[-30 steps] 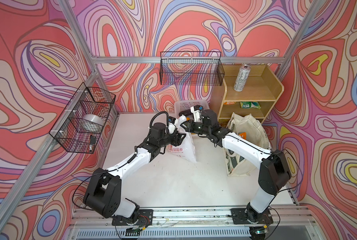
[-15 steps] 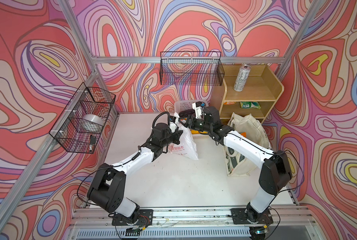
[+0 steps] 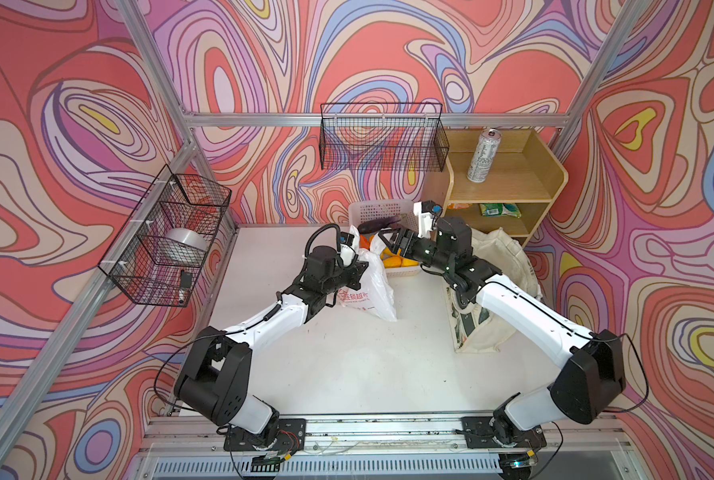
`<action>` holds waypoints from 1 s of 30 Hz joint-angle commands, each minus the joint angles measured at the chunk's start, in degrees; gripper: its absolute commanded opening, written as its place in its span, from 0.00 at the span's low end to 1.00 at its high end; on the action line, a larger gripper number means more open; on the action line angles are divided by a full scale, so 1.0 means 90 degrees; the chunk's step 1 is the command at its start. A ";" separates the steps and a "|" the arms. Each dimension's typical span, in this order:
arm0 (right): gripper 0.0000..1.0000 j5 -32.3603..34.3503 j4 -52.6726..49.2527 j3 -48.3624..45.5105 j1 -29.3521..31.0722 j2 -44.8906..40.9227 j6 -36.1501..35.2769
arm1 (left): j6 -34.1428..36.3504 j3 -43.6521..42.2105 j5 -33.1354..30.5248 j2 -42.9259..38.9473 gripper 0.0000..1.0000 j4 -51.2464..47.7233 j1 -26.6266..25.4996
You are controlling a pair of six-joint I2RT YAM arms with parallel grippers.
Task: Place the mixed food into the grocery bags and tie them
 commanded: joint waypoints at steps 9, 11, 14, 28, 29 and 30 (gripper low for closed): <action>0.74 0.0070 0.0318 -0.0325 -0.0006 0.0779 0.0206 | 0.0117 -0.0039 0.0326 -0.0129 0.00 0.0208 -0.0014; 0.74 0.0043 0.0418 -0.0271 -0.0085 0.0960 0.0310 | 0.0107 -0.0047 0.0354 -0.0118 0.00 0.0218 -0.0008; 0.74 -0.0113 0.0702 -0.0202 -0.0232 0.1220 0.0544 | 0.0107 -0.0049 0.0456 -0.0100 0.00 0.0245 -0.0017; 0.00 -0.1845 0.3361 -0.0460 -0.0571 0.1663 0.0712 | -0.0106 0.0210 0.1702 0.0213 0.00 0.0340 0.0138; 0.00 -0.1835 0.3403 -0.0583 -0.0562 0.1407 0.0686 | -0.0108 0.0264 0.1818 0.0229 0.00 0.0294 0.0178; 0.00 -0.1807 0.3451 -0.0726 -0.0539 0.1264 0.0634 | -0.0117 0.0326 0.1932 0.0243 0.00 0.0245 0.0216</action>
